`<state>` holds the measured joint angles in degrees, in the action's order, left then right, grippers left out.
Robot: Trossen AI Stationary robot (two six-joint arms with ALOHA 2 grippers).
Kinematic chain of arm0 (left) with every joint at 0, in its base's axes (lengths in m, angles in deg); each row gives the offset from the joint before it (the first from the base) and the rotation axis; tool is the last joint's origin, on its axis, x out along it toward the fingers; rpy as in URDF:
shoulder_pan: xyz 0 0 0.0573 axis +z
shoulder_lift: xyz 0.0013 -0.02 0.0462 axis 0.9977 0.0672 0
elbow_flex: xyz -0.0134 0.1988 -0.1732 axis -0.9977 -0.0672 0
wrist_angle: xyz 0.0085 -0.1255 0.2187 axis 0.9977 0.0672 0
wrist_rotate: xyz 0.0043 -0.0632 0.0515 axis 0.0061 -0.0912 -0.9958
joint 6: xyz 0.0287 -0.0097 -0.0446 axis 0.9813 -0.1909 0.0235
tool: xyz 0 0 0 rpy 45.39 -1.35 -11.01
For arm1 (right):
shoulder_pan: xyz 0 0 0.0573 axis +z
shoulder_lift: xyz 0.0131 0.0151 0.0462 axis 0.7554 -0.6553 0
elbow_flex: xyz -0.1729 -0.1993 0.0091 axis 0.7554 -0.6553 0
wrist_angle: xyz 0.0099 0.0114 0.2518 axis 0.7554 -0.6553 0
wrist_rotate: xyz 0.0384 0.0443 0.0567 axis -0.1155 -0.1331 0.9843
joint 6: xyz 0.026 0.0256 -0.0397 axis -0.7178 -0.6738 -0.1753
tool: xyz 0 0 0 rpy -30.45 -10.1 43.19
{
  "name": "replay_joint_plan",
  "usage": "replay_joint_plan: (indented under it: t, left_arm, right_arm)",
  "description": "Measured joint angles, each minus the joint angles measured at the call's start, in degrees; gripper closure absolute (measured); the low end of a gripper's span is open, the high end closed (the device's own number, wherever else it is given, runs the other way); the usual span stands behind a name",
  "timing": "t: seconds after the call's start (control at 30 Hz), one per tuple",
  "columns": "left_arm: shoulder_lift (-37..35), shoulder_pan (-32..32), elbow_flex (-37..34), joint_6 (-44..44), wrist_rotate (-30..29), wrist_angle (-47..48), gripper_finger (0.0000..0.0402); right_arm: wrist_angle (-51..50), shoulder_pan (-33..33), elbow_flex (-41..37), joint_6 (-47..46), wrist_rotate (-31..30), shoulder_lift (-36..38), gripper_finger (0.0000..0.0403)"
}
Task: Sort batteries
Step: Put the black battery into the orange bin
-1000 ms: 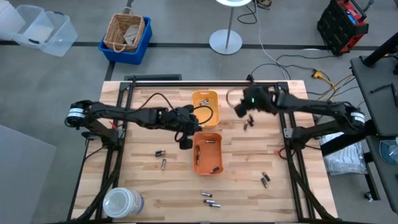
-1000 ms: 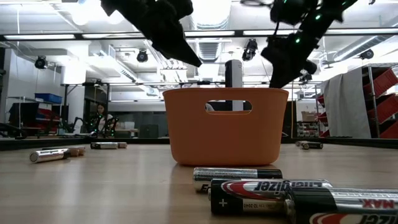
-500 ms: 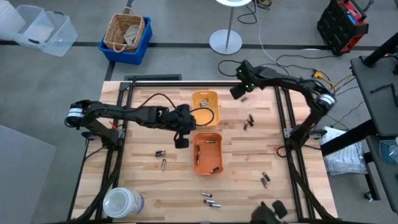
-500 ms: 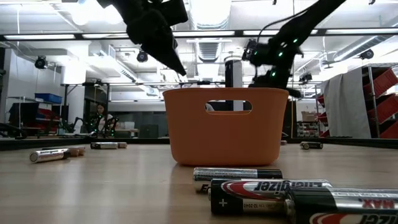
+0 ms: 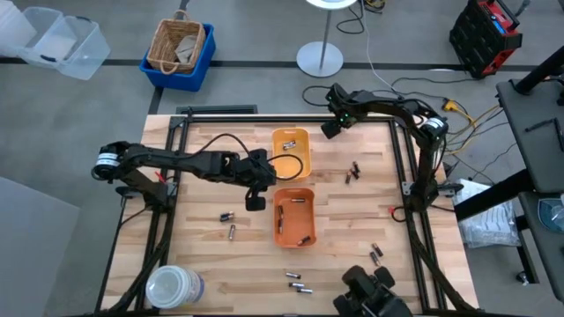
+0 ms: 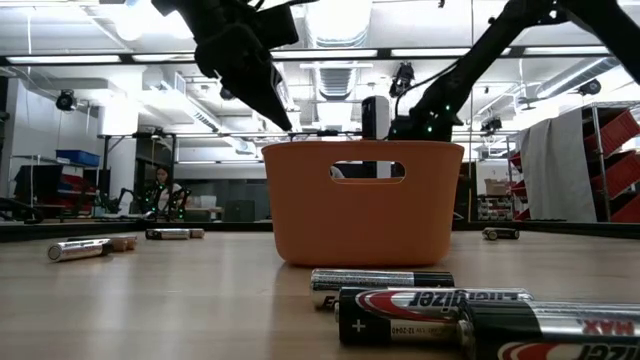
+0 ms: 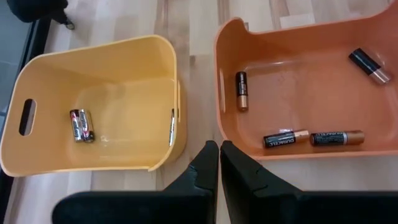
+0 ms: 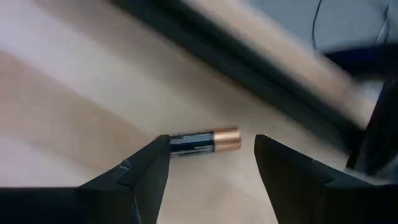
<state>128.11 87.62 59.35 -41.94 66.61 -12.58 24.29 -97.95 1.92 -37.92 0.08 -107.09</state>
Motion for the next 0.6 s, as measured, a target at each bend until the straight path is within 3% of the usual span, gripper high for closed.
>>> replay_joint_plan:
  t: [0.3, 0.6]
  left_arm:
    - [0.0, 0.0, -0.3, 0.0, 0.0, -0.1, 0.0401]
    - [0.0, 0.0, -0.5, 0.0, 0.0, -0.2, 0.0401]
  right_arm:
    - [0.5, -0.1, 0.9, 2.8, 2.0, -2.8, 0.0159]
    - [-0.4, 0.0, 1.1, 3.5, 3.0, -3.5, 0.0184]
